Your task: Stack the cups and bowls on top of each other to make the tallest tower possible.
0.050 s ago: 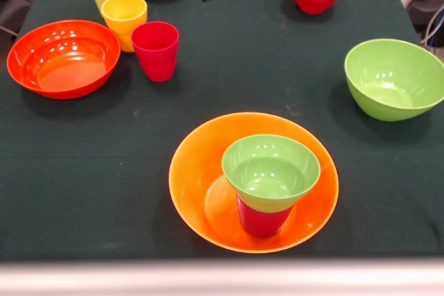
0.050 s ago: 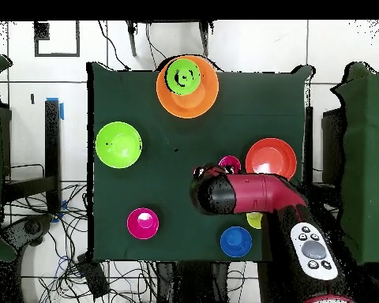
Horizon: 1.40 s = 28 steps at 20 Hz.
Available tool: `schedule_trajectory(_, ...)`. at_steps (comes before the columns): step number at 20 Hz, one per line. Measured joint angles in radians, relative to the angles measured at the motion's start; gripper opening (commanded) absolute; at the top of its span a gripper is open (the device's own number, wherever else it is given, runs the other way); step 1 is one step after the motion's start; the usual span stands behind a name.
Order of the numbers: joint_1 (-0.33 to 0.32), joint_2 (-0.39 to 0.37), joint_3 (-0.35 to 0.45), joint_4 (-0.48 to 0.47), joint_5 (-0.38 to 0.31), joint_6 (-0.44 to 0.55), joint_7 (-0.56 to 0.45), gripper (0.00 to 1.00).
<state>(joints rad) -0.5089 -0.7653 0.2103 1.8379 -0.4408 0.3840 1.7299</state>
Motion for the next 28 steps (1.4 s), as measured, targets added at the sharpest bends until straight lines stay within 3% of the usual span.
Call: schedule_trajectory(28, -0.033, 0.177, 0.006, -0.091, -0.008, -0.004, 0.0, 1.0)
